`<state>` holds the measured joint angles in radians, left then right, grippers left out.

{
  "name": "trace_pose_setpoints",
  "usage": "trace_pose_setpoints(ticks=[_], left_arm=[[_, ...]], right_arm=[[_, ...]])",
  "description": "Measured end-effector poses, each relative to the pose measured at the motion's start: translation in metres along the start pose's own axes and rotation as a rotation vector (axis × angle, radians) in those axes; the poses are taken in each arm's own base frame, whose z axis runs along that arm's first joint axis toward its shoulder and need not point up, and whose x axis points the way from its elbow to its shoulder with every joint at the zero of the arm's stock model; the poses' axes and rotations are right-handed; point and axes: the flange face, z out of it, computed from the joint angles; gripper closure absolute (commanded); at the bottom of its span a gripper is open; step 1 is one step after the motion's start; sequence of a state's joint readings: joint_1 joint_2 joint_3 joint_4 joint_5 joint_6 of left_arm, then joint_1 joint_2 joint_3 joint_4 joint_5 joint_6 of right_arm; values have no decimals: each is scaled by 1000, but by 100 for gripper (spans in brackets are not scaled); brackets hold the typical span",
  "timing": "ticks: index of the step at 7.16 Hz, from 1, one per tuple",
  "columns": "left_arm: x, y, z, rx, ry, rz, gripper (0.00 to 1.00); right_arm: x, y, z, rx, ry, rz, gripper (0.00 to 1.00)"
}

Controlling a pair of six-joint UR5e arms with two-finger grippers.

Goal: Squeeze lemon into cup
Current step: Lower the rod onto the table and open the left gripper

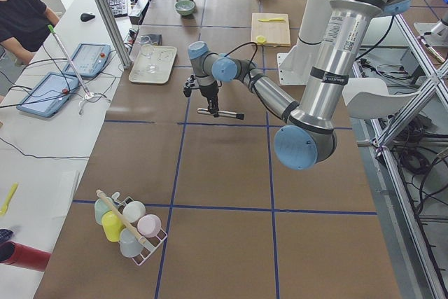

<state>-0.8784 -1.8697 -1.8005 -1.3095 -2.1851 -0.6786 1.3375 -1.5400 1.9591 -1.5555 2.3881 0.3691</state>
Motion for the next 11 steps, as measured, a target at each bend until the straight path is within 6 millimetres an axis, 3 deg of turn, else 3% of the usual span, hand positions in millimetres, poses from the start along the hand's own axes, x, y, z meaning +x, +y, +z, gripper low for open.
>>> trace_pose_setpoints(ticks=[3,8,9,10,11], left_arm=[[-20,-16,34,-58,-26,-2,100],[-10,-33,56,-61,38,-39,100],[-9,-36,60,-54,45,-44,8],[-9,-37,61,-51,47,-44,0],[-9,-36,62,-49,49,-40,0]], right_arm=[[-3,-3,-2,7,1,-6,0],[1,0,-1,5,7,0,0],[2,0,0,5,8,1,0],[2,0,0,4,9,1,0],[2,0,0,4,9,1,0]])
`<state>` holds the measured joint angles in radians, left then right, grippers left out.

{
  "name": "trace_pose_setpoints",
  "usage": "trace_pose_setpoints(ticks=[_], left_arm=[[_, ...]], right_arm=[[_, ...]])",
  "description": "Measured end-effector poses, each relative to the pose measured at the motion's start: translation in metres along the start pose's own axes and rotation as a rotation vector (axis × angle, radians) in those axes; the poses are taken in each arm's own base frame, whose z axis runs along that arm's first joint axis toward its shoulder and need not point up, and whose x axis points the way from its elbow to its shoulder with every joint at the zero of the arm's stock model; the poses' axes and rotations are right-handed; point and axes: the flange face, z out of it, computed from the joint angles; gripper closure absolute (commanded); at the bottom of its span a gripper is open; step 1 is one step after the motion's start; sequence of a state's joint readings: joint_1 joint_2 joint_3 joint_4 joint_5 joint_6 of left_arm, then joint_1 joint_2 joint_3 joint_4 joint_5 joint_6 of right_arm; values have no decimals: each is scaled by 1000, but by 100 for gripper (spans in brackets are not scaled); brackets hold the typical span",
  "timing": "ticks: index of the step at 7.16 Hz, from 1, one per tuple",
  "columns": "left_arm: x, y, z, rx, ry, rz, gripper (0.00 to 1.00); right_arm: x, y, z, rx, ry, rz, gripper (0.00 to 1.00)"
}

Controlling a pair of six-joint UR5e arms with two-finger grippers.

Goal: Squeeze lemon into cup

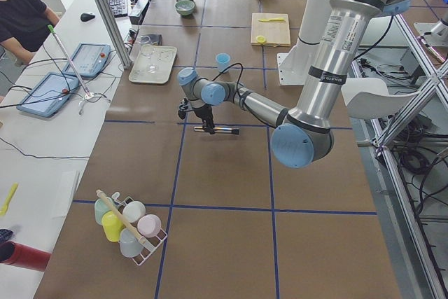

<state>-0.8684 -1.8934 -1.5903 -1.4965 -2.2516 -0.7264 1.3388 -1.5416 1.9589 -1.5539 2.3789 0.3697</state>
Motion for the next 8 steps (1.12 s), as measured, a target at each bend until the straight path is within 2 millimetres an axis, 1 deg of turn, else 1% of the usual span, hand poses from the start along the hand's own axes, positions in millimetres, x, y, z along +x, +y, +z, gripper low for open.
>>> trace_pose_setpoints(ticks=[2,3,4,5,6,7,8], left_arm=[[1,1,-1,6,2,4,0],[5,3,-9,18,11,11,0],[7,5,-30,50,34,20,0],[2,4,-66,112,67,34,0],[-5,5,-111,195,103,63,0],[-19,7,-151,273,126,96,0],[-40,6,-179,328,128,124,0]], right_arm=[[0,0,0,0,0,-1,0],[0,0,1,-1,0,0,0],[1,0,1,-4,0,2,0],[3,1,3,-8,2,7,0],[8,2,6,-15,5,15,0],[19,2,12,-26,12,31,0],[35,2,15,-33,19,42,0]])
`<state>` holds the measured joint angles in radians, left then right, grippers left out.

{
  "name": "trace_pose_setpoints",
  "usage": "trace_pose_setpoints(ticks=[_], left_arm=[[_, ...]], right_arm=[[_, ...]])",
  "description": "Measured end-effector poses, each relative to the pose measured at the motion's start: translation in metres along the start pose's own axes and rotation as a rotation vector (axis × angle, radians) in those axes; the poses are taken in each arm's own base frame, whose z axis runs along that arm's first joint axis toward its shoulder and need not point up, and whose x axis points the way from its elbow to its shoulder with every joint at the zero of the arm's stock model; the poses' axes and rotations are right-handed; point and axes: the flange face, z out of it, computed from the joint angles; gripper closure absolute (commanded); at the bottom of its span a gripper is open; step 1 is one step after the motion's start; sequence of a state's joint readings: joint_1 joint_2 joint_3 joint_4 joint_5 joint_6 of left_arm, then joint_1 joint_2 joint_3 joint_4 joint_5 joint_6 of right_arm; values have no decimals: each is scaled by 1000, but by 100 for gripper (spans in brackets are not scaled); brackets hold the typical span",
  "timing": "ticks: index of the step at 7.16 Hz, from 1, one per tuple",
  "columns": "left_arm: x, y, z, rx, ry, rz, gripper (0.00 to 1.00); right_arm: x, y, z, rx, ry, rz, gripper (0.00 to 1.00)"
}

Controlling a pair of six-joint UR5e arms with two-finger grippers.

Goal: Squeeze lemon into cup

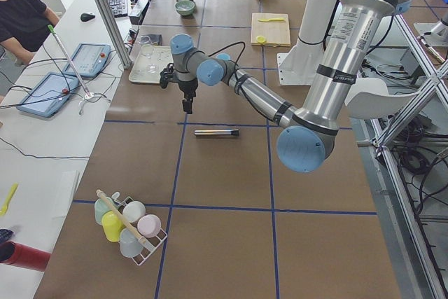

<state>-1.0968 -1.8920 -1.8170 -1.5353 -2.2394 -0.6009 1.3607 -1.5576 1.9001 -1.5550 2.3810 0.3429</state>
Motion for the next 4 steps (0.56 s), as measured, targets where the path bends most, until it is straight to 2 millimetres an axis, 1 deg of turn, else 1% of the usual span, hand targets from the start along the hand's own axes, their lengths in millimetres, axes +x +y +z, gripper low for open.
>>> trace_pose_setpoints(ticks=[1,2,3,4], left_arm=[[-30,-9,-25,42,-11,45,0],[-68,-12,-43,66,-30,94,0],[-112,-8,-53,75,-54,131,0],[-159,-3,-59,72,-74,157,0]], right_arm=[[23,-2,1,-2,10,-3,0],[57,-2,0,-3,21,-11,0],[96,0,0,-7,30,-23,0],[128,4,1,-13,35,-29,0]])
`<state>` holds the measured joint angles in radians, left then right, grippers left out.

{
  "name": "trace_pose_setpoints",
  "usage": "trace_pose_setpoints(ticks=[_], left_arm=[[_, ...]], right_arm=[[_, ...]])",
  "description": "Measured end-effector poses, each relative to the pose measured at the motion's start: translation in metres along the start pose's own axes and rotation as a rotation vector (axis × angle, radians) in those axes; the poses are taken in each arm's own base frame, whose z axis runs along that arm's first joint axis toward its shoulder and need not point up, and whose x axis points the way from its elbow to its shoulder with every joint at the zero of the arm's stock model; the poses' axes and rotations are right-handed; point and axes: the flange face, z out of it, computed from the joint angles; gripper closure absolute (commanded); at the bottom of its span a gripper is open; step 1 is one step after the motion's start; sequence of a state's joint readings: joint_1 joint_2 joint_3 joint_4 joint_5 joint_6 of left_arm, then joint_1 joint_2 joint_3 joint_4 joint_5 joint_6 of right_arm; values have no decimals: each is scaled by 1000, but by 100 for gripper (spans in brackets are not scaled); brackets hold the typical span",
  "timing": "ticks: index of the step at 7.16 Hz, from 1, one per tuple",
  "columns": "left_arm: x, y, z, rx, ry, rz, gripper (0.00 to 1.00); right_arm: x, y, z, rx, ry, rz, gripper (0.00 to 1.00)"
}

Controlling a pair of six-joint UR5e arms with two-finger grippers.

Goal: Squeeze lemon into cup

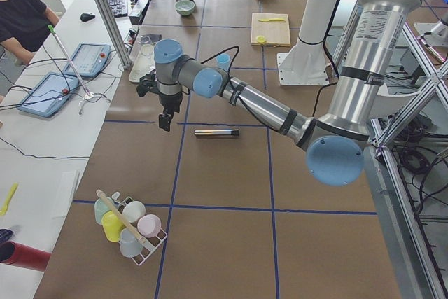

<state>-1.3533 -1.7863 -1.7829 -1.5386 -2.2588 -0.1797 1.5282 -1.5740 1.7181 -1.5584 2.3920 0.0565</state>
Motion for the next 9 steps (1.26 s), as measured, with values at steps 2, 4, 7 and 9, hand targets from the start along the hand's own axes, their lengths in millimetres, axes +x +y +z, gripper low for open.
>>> trace_pose_setpoints(ticks=[2,4,7,9], left_arm=[[-88,32,10,-42,12,8,0],[-132,71,27,-83,20,0,0],[-157,108,41,-112,20,-28,0],[-189,122,40,-115,25,-103,0]], right_arm=[[32,16,5,-12,6,22,0],[37,23,7,-13,11,34,0],[39,22,7,-11,21,35,0],[45,25,12,-23,20,50,0]])
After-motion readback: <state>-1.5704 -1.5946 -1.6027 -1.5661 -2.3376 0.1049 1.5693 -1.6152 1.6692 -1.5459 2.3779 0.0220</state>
